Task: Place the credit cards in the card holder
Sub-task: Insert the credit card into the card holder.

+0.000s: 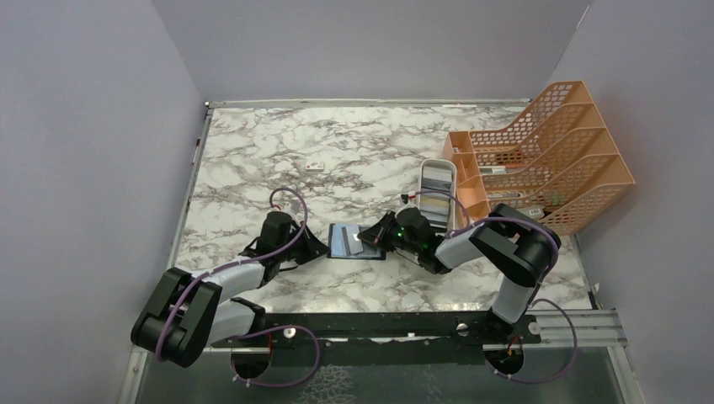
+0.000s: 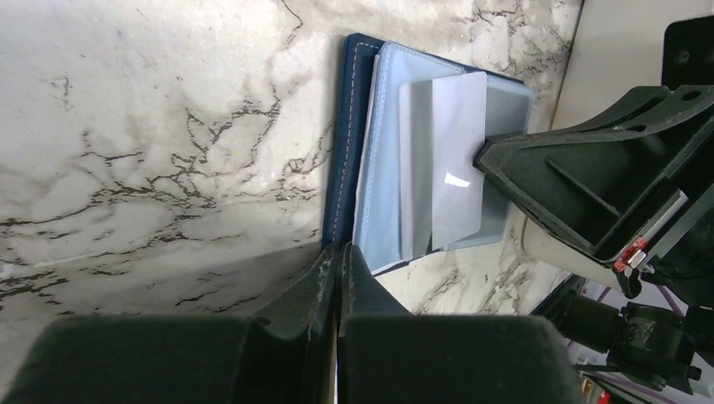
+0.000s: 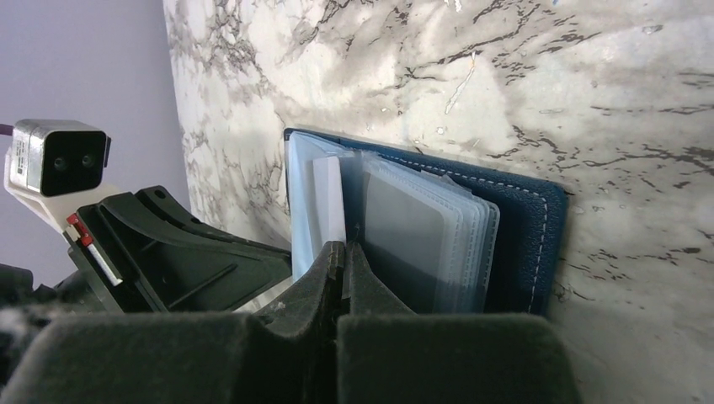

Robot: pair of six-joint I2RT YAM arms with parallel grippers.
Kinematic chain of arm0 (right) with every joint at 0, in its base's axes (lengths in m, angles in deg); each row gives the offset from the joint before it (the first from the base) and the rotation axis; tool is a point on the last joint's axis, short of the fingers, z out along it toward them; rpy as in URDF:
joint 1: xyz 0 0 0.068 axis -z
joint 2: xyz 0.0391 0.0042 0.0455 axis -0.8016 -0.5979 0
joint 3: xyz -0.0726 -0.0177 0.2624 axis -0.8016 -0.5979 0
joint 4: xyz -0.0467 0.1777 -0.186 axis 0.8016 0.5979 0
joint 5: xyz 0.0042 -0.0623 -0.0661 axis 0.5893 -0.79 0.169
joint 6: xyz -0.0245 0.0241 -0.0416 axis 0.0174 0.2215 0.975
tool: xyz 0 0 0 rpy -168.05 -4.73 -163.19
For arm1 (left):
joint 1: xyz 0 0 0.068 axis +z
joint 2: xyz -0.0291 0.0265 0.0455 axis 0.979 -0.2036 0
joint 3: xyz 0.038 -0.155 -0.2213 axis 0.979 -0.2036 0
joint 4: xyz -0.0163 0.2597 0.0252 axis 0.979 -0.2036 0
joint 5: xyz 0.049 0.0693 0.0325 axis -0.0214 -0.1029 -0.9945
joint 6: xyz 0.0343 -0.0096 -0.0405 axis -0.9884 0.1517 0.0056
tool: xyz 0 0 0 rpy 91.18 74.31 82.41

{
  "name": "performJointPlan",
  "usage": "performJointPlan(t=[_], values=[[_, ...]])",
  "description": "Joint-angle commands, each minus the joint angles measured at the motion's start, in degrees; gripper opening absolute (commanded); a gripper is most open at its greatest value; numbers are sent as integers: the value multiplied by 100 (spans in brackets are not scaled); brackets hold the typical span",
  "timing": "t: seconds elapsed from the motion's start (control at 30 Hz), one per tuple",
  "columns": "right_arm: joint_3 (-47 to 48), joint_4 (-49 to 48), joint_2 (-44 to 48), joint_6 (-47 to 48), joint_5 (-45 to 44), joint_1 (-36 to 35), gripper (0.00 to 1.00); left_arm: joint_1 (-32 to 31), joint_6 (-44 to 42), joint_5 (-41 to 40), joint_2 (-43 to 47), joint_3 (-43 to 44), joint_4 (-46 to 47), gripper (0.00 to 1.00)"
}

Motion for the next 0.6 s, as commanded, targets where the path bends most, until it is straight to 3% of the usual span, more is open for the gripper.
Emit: performJointPlan(t=[0.0,0.57], values=[[-180,66,197,-38,-472,-75,1,-110,-59,-70,-156,-198,-365,3],[-25,82,3,-134,-740,-362,1,-203,78,-73,-163,-241,-225,4]])
